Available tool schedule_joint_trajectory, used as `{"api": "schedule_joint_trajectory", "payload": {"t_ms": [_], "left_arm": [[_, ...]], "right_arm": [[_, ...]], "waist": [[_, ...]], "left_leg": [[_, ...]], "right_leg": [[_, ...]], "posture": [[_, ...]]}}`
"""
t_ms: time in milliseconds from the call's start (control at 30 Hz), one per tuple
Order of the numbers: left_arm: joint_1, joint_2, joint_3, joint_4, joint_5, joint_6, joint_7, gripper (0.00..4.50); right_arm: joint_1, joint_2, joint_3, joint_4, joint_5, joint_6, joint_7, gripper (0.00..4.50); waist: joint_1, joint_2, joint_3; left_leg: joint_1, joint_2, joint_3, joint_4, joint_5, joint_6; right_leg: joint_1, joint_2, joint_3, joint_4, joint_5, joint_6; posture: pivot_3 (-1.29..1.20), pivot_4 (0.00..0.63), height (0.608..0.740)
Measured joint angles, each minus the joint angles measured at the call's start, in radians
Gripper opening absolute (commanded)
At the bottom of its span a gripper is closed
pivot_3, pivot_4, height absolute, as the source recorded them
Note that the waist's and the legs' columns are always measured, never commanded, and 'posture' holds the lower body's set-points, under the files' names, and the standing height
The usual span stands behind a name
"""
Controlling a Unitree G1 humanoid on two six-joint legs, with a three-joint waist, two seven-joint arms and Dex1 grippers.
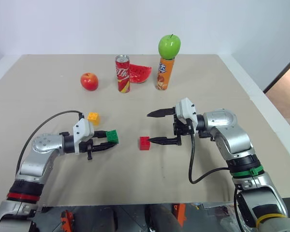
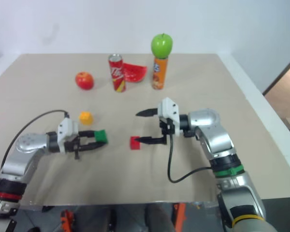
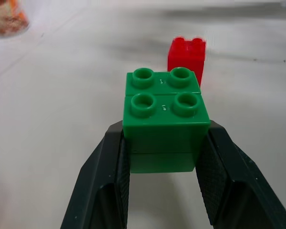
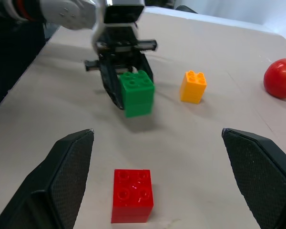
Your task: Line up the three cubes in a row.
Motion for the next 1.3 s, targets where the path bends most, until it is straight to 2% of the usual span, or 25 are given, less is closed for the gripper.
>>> {"api": "schedule_joint_trajectory", "payload": {"t_ms": [200,500,1067,1133,1300], "left_arm": [[-0.063,-0.041,-0.07,0.093,0.031,-0.046,-0.089,1.32],[-0.136,-0.075,-0.105,0.218,0.08,-0.084,-0.115,1.32],[-0.187,-0.094,-0.138,0.287,0.137,-0.129,-0.155,1.32],[-0.199,-0.093,-0.143,0.298,0.144,-0.128,-0.16,2.39],[-0.223,-0.086,-0.144,0.326,0.175,-0.111,-0.134,4.03]], "right_arm": [[0.021,-0.011,-0.009,-0.018,0.031,0.059,-0.004,4.5],[0.03,-0.022,-0.009,-0.02,0.03,0.052,-0.004,4.5],[0.059,-0.033,-0.009,-0.02,0.019,0.023,-0.015,4.5],[0.059,-0.034,-0.009,-0.02,0.019,0.022,-0.016,4.5],[0.067,-0.036,-0.008,-0.021,0.019,0.019,-0.017,4.5]], "waist": [[0.0,0.0,0.0],[0.0,0.0,0.0],[0.0,0.0,0.0],[0.0,0.0,0.0],[-0.002,0.0,0.0]], "left_leg": [[-0.005,0.0,-0.001,0.001,0.0,0.0],[-0.006,0.0,-0.001,0.002,0.0,0.0],[-0.005,-0.001,-0.001,0.004,0.0,0.0],[-0.004,-0.001,-0.001,0.004,0.0,0.001],[-0.004,0.0,-0.001,0.005,0.001,0.002]], "right_leg": [[-0.005,0.001,0.0,0.001,0.001,-0.001],[-0.005,0.001,0.0,0.001,0.001,0.0],[-0.004,0.001,0.0,0.002,0.002,0.001],[-0.003,0.001,0.0,0.002,0.002,0.002],[-0.003,0.002,0.001,0.002,0.003,0.002]], "posture": [[0.0,0.15,0.74],[0.0,0.15,0.74],[0.0,0.15,0.74],[0.0,0.15,0.74],[0.0,0.15,0.74]]}}
